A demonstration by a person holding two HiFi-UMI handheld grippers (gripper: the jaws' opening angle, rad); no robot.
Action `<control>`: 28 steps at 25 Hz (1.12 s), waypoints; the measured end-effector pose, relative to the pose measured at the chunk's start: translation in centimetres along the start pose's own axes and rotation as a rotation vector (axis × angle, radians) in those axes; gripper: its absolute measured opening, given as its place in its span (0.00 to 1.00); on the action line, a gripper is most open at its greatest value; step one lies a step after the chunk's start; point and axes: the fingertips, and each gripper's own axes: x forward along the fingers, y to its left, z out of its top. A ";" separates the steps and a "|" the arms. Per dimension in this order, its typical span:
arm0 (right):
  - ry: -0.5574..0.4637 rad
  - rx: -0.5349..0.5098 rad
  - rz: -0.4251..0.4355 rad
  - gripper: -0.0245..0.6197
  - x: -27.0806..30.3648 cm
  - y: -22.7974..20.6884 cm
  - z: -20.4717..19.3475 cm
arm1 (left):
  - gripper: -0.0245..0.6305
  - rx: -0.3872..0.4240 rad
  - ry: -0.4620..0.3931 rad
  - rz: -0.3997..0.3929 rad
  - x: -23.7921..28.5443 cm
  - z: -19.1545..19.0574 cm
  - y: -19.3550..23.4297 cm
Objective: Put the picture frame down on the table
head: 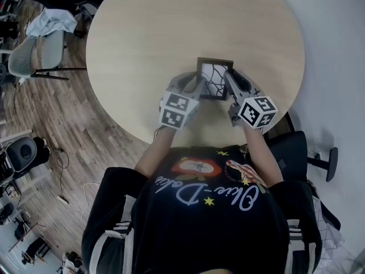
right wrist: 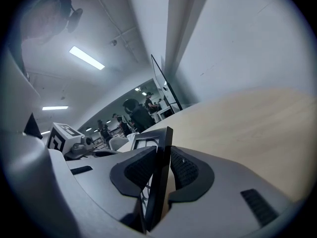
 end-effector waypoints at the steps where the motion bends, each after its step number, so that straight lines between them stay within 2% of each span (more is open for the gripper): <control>1: 0.002 0.011 -0.003 0.13 0.0 -0.1 -0.1 | 0.18 -0.006 0.000 -0.002 0.1 0.0 0.0; 11: 0.041 0.045 -0.037 0.14 0.9 -1.2 -0.9 | 0.18 -0.029 0.012 0.004 1.0 -0.5 0.5; 28: 0.163 -0.109 -0.129 0.16 1.6 -2.0 -1.9 | 0.18 -0.025 0.030 0.025 1.8 -1.3 0.6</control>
